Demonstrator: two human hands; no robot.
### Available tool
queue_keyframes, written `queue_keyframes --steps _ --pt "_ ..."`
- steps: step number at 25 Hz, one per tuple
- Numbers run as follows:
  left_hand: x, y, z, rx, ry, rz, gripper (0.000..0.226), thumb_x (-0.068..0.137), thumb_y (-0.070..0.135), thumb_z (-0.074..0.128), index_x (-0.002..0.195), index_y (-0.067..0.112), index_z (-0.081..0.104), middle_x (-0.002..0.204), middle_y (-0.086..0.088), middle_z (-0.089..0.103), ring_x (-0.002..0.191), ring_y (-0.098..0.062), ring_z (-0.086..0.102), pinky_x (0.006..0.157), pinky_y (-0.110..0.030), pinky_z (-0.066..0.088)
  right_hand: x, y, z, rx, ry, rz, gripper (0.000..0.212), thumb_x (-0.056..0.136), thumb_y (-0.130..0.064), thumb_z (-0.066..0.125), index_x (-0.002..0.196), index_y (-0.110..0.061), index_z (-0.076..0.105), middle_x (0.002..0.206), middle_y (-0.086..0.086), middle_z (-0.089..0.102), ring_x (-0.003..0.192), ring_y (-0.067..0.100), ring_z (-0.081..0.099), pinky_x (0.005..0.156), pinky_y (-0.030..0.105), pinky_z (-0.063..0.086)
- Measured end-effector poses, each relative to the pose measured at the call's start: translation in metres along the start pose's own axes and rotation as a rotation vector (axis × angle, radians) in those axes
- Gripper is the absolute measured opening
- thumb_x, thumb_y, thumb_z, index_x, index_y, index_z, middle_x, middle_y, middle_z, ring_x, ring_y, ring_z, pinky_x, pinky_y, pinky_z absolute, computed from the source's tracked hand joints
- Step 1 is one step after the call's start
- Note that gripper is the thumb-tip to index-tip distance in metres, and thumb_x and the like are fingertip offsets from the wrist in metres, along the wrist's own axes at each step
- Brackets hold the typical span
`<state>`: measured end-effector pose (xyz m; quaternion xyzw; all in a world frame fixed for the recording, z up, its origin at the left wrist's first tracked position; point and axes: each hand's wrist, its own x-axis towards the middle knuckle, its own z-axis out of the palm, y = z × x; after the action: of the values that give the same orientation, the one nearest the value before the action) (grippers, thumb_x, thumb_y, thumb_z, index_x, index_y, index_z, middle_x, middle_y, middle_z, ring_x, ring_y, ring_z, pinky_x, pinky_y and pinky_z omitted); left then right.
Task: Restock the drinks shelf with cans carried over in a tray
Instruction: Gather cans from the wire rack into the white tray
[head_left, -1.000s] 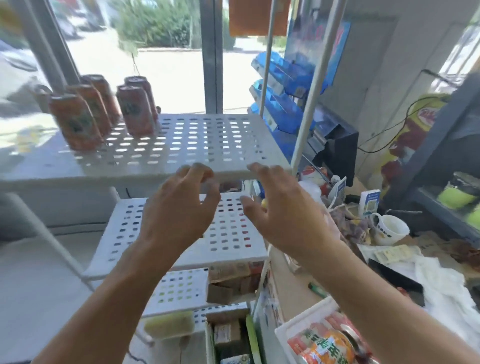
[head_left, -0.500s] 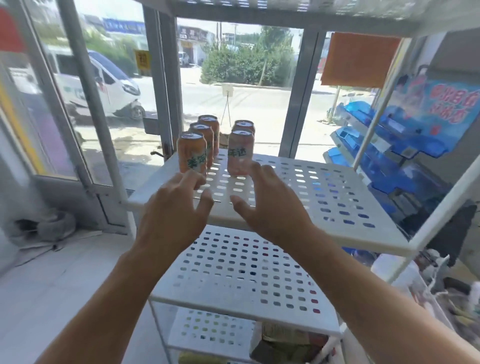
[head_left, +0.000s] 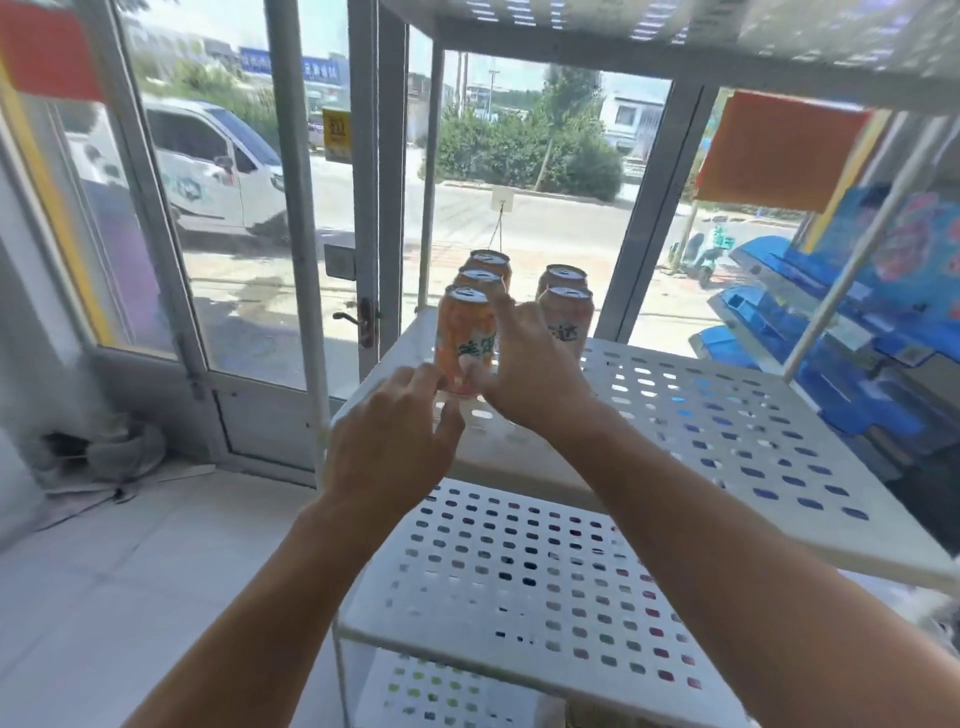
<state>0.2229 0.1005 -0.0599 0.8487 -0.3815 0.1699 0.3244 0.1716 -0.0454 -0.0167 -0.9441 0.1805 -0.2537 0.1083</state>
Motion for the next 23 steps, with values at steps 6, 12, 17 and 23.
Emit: queue_keyframes --steps 6,12,17,23 --pt "0.005 -0.009 0.0 -0.034 0.01 0.013 0.023 0.095 0.042 0.044 0.109 0.028 0.056 0.106 0.007 0.064 0.089 -0.015 0.062 0.072 -0.034 0.051 0.008 -0.006 0.015 0.098 0.149 0.038 0.056 0.086 -0.039 0.07 0.123 -0.014 0.038 0.123 0.013 0.051 0.101 0.024 0.056 0.076 0.031 0.04" --pt "0.005 -0.017 -0.001 -0.075 0.012 0.014 0.021 0.094 0.041 0.047 0.109 0.03 0.056 0.105 0.009 0.064 0.091 -0.014 0.062 0.073 -0.035 0.052 0.004 -0.005 0.032 0.294 0.188 0.075 0.068 0.079 -0.036 0.079 0.125 -0.019 0.031 0.112 0.007 0.062 0.09 0.022 0.066 0.071 0.031 0.051" --pt "0.005 -0.023 -0.004 -0.124 0.014 0.031 0.023 0.094 0.039 0.048 0.109 0.025 0.059 0.104 0.006 0.065 0.089 -0.014 0.061 0.074 -0.035 0.052 -0.003 -0.007 0.037 0.363 0.318 0.111 0.063 0.079 -0.024 0.078 0.125 -0.021 0.035 0.116 0.006 0.059 0.096 0.02 0.063 0.077 0.044 0.056" --pt "0.002 -0.009 -0.005 -0.149 0.033 0.07 0.022 0.094 0.043 0.045 0.107 0.03 0.057 0.105 0.011 0.065 0.089 -0.012 0.063 0.073 -0.038 0.055 -0.04 -0.002 0.011 0.48 0.405 0.199 0.065 0.077 -0.03 0.075 0.129 -0.04 0.036 0.121 -0.002 0.055 0.099 0.016 0.062 0.076 0.04 0.059"
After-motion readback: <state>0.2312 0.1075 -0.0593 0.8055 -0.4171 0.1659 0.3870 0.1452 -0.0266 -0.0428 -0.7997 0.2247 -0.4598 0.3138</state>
